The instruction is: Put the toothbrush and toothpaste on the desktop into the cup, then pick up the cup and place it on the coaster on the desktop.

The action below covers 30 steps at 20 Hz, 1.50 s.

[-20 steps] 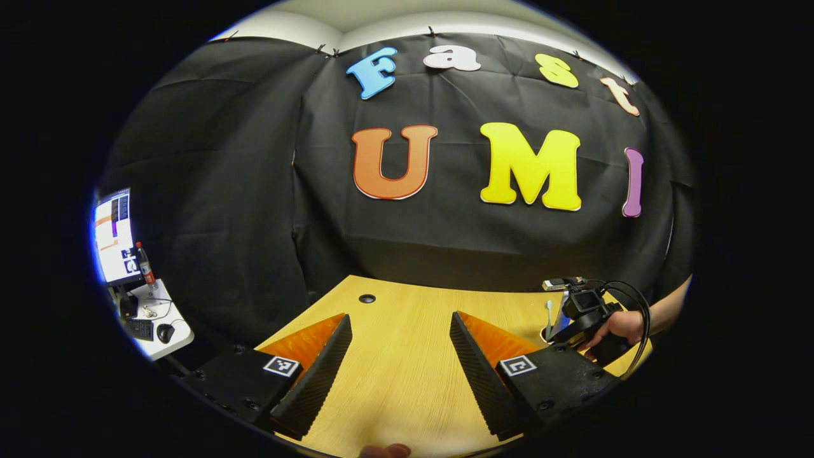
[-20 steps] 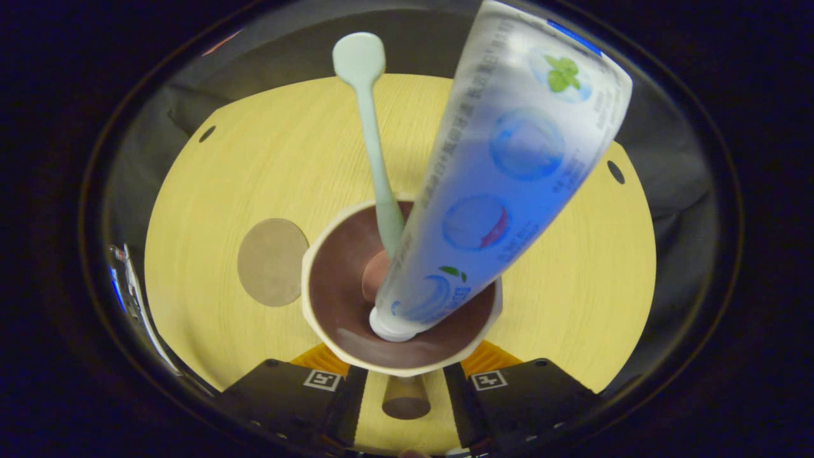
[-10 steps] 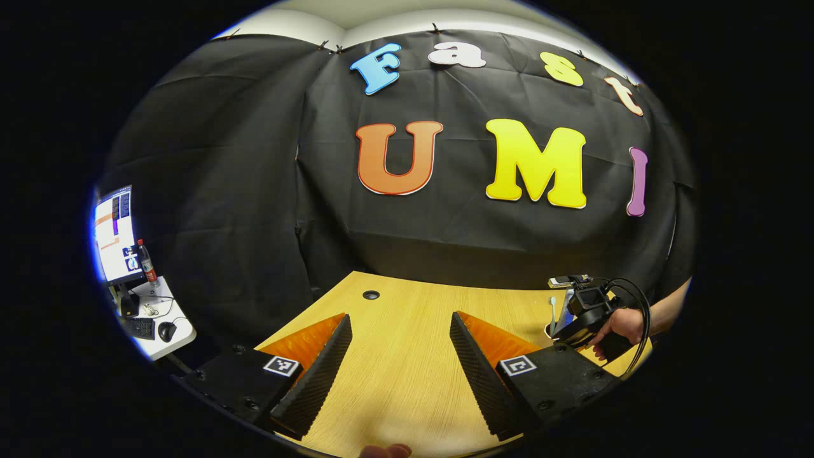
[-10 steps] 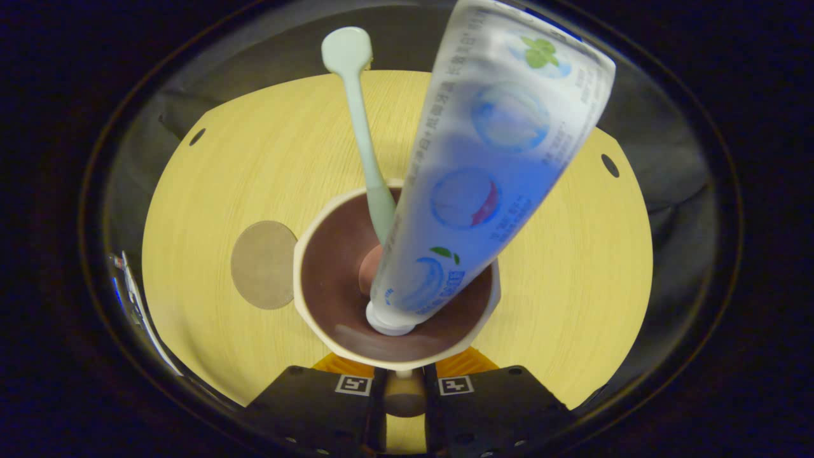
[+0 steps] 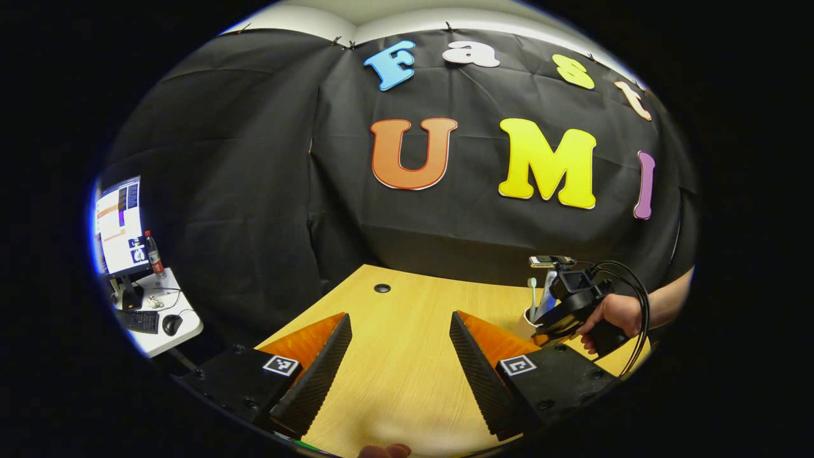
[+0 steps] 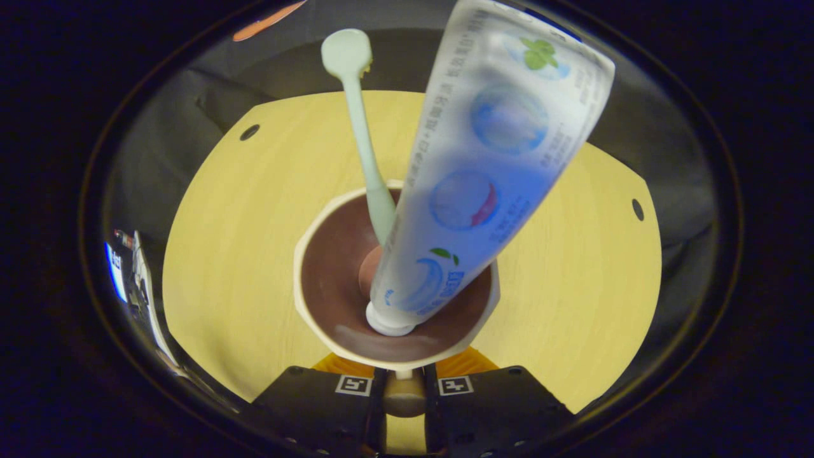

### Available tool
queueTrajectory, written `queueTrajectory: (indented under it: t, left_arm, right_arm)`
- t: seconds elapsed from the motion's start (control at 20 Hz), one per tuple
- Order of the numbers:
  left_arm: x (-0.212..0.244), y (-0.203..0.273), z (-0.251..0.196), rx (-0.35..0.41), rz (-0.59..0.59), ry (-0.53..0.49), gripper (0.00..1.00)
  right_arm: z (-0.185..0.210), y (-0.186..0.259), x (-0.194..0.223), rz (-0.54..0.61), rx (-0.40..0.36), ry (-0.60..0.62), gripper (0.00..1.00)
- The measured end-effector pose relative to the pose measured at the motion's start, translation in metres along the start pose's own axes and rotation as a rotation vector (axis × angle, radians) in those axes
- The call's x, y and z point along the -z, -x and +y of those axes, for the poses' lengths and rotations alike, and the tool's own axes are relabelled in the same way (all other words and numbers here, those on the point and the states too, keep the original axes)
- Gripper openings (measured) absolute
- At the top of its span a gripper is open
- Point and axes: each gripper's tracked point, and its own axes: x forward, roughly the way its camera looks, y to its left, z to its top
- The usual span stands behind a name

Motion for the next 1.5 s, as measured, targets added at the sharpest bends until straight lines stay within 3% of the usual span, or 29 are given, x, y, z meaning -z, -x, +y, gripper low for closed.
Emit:
queueTrajectory:
  t: [0.5,0.75,0.8,0.85,0.95,1.0,1.25,1.5]
  left_arm:
    - [0.011,0.005,0.023,-0.050,0.036,0.023,0.99]
    - [0.012,0.004,0.023,-0.036,0.040,0.016,0.98]
    - [0.012,0.004,0.022,-0.029,0.041,0.016,0.99]
    - [0.012,0.003,0.019,-0.019,0.044,0.016,0.98]
    - [0.011,-0.001,0.013,-0.003,0.043,0.014,0.99]
    - [0.011,-0.001,0.010,0.006,0.042,0.012,0.98]
    - [0.010,0.000,-0.015,0.068,0.043,-0.052,0.98]
    - [0.005,0.002,-0.054,0.156,0.029,-0.084,0.98]
  right_arm:
    - [0.020,-0.016,0.003,0.051,0.023,0.044,0.23]
    - [0.019,-0.010,0.009,0.045,0.029,0.031,0.29]
    - [0.018,-0.006,0.005,0.032,0.029,0.034,0.41]
    - [0.018,0.000,0.002,0.020,0.034,0.035,0.60]
    - [0.017,0.005,0.007,0.020,0.018,0.013,0.79]
    - [0.015,0.008,0.013,0.029,0.011,-0.003,0.84]
    - [0.009,0.026,0.040,-0.001,-0.040,-0.090,0.88]
    - [-0.023,0.065,0.072,-0.068,-0.037,-0.151,0.89]
